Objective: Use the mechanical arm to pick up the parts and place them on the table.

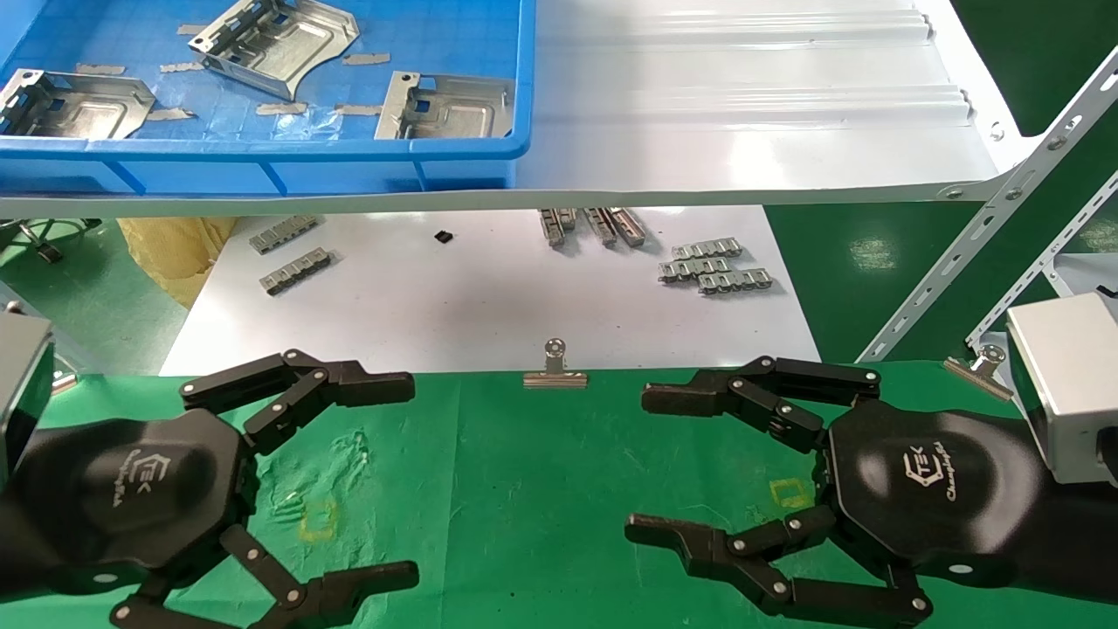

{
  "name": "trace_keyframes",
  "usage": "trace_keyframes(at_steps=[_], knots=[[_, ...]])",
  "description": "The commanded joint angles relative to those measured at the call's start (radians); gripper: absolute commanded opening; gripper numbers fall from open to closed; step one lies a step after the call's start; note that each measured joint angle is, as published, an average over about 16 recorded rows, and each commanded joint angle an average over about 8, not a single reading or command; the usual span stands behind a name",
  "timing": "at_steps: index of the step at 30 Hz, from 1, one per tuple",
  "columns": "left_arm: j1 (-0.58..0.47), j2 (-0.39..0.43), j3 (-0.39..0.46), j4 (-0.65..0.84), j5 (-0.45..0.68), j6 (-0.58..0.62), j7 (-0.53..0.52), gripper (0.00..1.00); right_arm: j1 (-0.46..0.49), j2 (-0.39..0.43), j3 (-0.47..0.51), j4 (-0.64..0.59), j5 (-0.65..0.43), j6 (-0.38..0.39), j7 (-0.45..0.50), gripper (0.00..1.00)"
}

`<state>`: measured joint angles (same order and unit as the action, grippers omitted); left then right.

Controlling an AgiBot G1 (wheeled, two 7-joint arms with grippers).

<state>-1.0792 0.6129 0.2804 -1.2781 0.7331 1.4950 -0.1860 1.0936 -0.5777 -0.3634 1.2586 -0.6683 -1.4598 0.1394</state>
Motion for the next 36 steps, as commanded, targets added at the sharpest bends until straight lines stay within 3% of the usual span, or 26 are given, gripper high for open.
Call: trace_keyframes(at_steps=[1, 24, 30, 36], knots=[[0.000, 0.000, 0.000, 0.000, 0.000, 0.000, 0.000, 1.00, 0.000, 0.000, 0.000, 0.000, 0.000, 0.000, 0.000, 0.00], [-0.016, -0.003, -0.007, -0.001, -0.001, -0.009, -0.001, 1.00, 0.000, 0.000, 0.000, 0.000, 0.000, 0.000, 0.000, 0.00], [-0.191, -0.001, -0.009, 0.031, 0.066, -0.064, -0.048, 1.00, 0.000, 0.000, 0.000, 0.000, 0.000, 0.000, 0.000, 0.00], [-0.499, 0.091, 0.067, 0.257, 0.283, -0.134, -0.072, 1.00, 0.000, 0.000, 0.000, 0.000, 0.000, 0.000, 0.000, 0.00]])
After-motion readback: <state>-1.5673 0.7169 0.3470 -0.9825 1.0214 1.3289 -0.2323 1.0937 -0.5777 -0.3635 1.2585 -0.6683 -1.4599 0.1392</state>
